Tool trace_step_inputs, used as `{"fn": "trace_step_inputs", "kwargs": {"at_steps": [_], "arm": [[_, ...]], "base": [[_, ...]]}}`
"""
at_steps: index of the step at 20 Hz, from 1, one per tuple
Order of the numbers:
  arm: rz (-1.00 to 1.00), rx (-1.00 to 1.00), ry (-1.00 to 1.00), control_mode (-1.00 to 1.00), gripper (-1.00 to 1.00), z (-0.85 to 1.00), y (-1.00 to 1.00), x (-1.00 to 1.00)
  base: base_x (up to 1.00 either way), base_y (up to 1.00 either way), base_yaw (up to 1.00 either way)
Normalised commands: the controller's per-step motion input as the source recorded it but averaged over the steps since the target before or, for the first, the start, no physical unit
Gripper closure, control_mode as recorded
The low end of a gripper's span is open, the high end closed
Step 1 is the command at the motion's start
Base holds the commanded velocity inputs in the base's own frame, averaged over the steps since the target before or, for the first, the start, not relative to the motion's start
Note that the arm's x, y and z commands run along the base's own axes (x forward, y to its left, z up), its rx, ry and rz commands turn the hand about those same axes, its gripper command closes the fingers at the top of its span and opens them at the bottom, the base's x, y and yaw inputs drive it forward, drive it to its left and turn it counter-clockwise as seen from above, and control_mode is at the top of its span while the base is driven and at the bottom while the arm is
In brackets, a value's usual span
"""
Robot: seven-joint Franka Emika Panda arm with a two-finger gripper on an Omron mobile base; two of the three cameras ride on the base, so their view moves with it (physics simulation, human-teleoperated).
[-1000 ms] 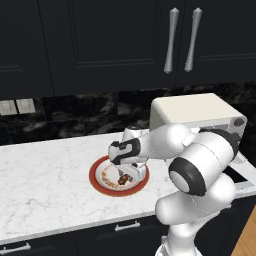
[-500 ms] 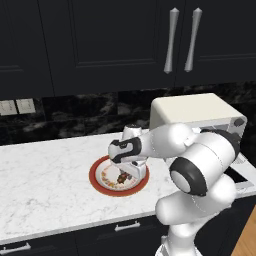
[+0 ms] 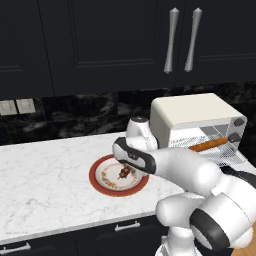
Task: Pick up the kebab skewer and baguette bread, and place them inside the toaster oven. Close the toaster oven door and start by setting the timer.
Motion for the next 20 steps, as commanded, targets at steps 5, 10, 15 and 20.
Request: {"fn": "trace_step_inputs", "kwargs": {"at_steps": [5, 10, 15, 20], "arm": [[-0.07, 0.0, -0.11, -1.0, 1.0, 0.82, -0.38, -0.67], [-0.03, 0.0, -0.13, -1.0, 1.0, 0.71, -0.62, -0.45], [-0.03, 0.0, -0.11, -1.0, 1.0, 0.64, -0.81, -0.39], [-0.05, 0.02, -0.04, -1.0, 1.0, 0.62, -0.9, -0.08]], "base": [[0.0, 0.0, 0.0], [0.0, 0.0, 0.0], [0.0, 0.0, 0.0], [0.0, 0.0, 0.0]]}}
